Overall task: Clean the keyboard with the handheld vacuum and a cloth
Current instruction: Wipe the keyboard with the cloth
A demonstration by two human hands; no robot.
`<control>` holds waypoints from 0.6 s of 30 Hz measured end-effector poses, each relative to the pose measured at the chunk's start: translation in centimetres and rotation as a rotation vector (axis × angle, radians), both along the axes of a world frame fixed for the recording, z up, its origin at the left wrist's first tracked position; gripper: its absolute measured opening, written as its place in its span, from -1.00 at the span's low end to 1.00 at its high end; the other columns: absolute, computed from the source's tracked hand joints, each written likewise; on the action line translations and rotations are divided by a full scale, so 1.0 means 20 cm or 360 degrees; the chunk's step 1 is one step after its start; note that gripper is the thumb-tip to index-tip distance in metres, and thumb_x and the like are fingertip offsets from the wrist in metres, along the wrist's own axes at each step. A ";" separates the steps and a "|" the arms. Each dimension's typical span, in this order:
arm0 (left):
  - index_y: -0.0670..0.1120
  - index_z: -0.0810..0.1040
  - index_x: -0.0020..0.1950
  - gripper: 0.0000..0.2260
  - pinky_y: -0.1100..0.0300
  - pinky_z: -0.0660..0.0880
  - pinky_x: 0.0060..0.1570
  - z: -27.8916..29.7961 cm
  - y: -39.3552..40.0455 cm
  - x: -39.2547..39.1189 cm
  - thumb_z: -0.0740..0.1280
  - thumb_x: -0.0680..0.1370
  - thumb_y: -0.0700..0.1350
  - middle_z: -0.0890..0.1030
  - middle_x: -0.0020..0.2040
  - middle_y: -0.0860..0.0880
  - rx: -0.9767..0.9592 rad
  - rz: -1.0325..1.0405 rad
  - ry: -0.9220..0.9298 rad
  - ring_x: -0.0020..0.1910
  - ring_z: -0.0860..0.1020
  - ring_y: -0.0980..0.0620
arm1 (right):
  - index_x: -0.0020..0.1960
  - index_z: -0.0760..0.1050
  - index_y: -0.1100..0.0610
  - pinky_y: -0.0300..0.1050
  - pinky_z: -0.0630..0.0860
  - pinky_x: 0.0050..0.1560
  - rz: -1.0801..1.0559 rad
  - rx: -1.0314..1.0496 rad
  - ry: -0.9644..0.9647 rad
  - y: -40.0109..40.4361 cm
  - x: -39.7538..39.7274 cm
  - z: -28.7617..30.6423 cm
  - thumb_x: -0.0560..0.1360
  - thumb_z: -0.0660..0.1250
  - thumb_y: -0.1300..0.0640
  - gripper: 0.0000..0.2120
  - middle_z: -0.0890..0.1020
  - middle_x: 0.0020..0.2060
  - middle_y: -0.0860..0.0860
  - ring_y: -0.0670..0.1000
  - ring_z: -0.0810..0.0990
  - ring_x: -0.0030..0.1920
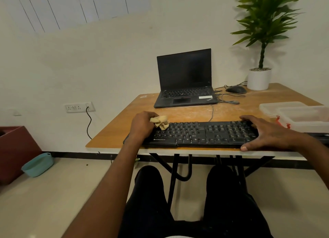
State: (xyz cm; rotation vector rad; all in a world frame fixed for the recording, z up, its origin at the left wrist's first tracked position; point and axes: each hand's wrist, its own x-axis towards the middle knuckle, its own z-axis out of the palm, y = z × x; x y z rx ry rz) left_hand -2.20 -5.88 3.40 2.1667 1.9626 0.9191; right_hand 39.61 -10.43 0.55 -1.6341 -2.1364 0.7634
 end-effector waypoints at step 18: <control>-0.03 0.76 0.16 -0.64 0.17 0.38 -0.11 -0.03 0.01 -0.20 0.34 0.53 -0.37 0.76 0.05 -0.10 -0.0003 0.0112 -0.0106 0.05 0.65 -0.10 | 0.51 0.02 -0.32 -0.07 0.41 0.27 0.0008 0.0013 -0.0049 0.02 0.01 -0.02 -0.06 0.44 -0.64 0.26 0.31 0.48 0.01 0.01 0.37 0.33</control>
